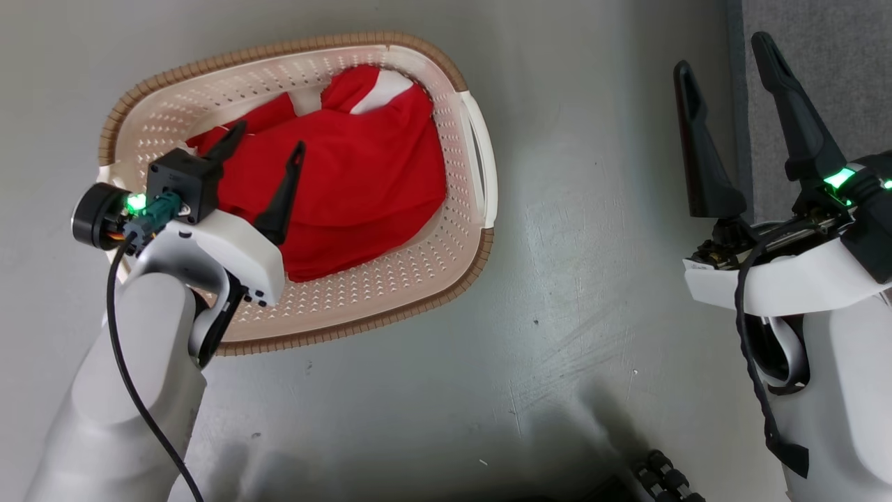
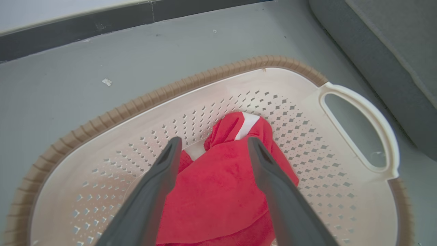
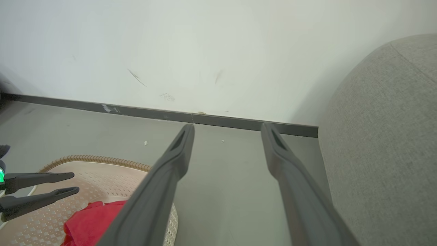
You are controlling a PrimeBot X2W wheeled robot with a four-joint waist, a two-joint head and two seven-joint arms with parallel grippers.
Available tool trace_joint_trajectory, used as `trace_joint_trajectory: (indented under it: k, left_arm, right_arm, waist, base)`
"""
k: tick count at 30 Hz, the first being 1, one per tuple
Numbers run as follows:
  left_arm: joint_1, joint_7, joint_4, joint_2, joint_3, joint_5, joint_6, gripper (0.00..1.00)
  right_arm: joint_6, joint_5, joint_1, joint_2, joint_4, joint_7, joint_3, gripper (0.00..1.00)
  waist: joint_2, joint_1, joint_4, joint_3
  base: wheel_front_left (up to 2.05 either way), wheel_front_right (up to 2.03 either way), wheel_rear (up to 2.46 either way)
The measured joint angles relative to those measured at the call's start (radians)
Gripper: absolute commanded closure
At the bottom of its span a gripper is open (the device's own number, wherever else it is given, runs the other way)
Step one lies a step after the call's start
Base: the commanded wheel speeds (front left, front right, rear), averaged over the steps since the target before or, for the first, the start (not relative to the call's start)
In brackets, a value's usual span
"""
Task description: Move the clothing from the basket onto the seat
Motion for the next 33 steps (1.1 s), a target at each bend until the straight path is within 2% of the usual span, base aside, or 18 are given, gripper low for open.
trace_joint_trajectory:
  k: [16, 33]
  left_arm:
    - [-0.072, 0.032, 0.042, 0.024, -0.009, 0.01, -0.005, 0.0]
    - [-0.151, 0.093, 0.102, 0.048, -0.035, 0.036, -0.007, 0.0]
  right_arm:
    - [0.0, 0.015, -0.005, 0.0, -0.049, 0.0, -0.009, 0.0]
    - [0.0, 0.063, -0.009, 0.0, -0.061, 0.0, -0.014, 0.0]
  waist:
    - [0.0, 0.0, -0.031, 0.108]
    - [0.0, 0.0, -0.069, 0.177]
  base:
    - [0.0, 0.0, 0.0]
    - [0.0, 0.0, 0.0]
